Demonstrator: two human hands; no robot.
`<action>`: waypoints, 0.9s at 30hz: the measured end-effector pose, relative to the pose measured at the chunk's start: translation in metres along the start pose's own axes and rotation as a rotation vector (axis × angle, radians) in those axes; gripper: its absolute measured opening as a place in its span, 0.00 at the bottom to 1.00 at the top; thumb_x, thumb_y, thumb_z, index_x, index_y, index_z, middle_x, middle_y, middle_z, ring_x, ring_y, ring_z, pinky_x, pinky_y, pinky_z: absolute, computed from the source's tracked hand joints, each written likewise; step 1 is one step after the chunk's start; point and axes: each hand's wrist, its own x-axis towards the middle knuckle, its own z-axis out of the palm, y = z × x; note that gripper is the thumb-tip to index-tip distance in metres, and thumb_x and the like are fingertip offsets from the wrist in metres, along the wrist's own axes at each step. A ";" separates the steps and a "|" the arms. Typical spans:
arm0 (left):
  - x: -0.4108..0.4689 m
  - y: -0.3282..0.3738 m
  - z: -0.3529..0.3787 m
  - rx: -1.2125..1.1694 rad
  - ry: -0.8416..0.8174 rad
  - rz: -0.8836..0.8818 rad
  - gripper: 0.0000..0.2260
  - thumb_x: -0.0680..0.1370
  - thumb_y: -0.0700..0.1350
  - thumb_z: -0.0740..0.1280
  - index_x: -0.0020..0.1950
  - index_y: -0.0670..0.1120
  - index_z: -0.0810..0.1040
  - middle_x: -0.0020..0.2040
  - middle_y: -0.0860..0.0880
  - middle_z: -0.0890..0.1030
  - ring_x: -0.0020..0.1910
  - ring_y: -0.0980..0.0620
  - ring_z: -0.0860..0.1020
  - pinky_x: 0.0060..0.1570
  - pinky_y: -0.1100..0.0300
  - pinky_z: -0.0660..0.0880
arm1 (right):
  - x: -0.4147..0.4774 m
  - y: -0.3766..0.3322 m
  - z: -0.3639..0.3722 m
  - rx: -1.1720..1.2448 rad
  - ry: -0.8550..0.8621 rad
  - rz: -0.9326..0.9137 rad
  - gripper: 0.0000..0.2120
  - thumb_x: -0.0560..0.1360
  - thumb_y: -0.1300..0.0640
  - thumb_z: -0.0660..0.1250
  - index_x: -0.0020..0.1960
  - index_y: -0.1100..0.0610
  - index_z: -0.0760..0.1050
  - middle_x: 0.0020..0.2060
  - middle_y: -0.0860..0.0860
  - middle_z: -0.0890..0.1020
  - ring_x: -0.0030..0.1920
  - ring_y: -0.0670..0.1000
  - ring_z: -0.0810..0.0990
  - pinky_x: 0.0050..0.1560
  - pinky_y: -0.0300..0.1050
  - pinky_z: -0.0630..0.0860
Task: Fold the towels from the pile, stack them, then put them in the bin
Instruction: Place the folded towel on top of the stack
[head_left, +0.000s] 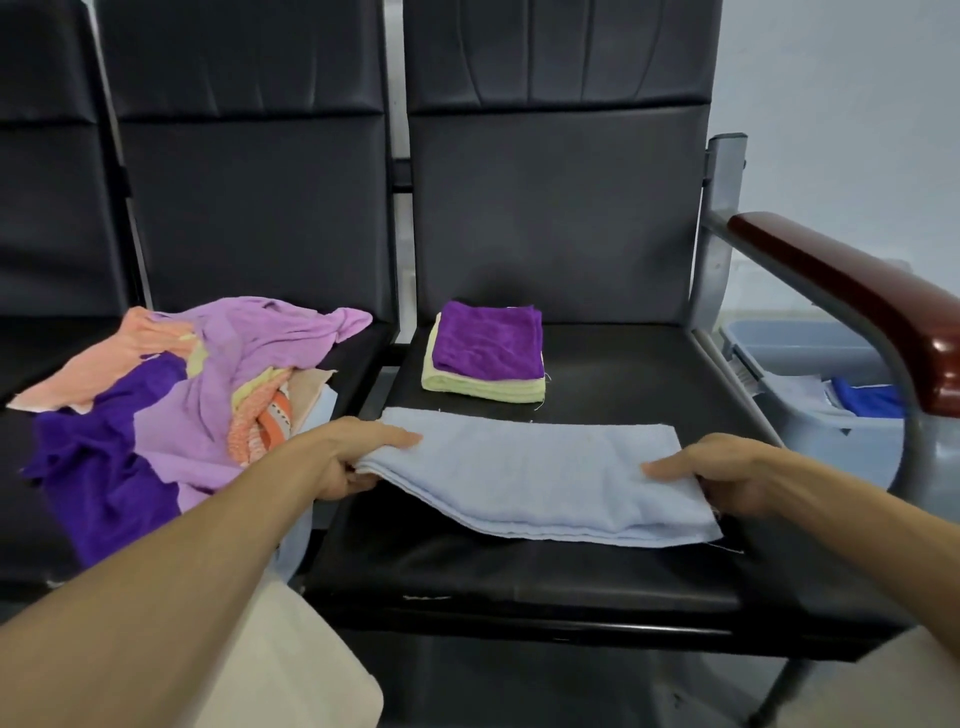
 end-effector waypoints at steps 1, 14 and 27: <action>0.000 0.000 0.001 -0.057 0.021 -0.004 0.09 0.73 0.45 0.74 0.41 0.43 0.76 0.33 0.46 0.77 0.31 0.52 0.72 0.32 0.64 0.67 | 0.000 0.001 0.001 0.033 0.022 0.006 0.16 0.70 0.62 0.75 0.52 0.71 0.76 0.42 0.62 0.85 0.37 0.57 0.84 0.33 0.44 0.80; 0.007 0.012 0.038 0.138 0.214 0.198 0.13 0.79 0.41 0.60 0.61 0.38 0.75 0.51 0.41 0.79 0.46 0.45 0.76 0.40 0.59 0.71 | 0.008 0.005 -0.001 0.019 0.158 -0.050 0.12 0.76 0.63 0.66 0.56 0.68 0.72 0.41 0.61 0.79 0.32 0.55 0.78 0.27 0.39 0.73; -0.018 0.052 0.175 0.055 0.030 0.358 0.09 0.80 0.38 0.56 0.49 0.43 0.76 0.41 0.44 0.77 0.37 0.47 0.76 0.35 0.60 0.73 | 0.007 0.009 -0.020 0.063 -0.048 -0.095 0.12 0.81 0.65 0.53 0.54 0.60 0.74 0.32 0.52 0.71 0.23 0.46 0.69 0.20 0.36 0.67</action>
